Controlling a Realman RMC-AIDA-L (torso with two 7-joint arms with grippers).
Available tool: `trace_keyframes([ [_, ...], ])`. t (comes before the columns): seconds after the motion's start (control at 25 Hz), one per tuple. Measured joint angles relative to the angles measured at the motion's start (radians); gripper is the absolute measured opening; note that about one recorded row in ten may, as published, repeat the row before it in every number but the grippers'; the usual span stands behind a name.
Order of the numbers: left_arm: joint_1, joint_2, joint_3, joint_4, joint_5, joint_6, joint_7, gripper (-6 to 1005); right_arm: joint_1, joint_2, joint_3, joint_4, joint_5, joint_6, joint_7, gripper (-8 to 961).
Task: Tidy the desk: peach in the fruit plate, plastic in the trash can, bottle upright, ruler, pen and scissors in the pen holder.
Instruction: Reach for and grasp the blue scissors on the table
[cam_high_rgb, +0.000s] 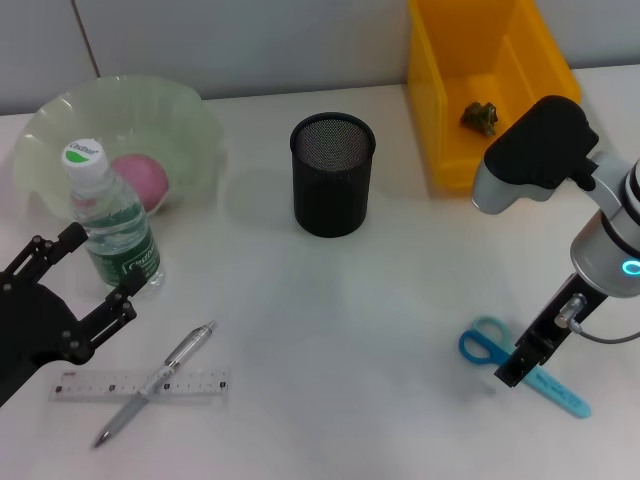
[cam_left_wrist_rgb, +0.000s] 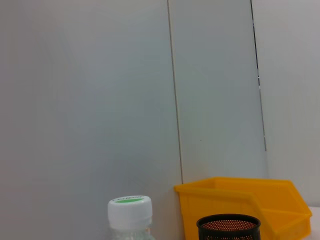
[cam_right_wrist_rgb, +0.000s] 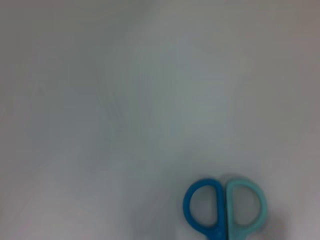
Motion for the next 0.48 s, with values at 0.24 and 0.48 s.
trace_keyframes([
  [0.24,0.0,0.0,0.0,0.0,0.0,0.001,0.0,786,0.002,0.0,-0.018,0.004,-0.004,0.007,0.01,817],
  [0.48,0.0,0.0,0.003,0.001,0.0,0.002,0.0,786,0.002,0.0,-0.02,0.004,-0.005,0.009,0.013,817],
])
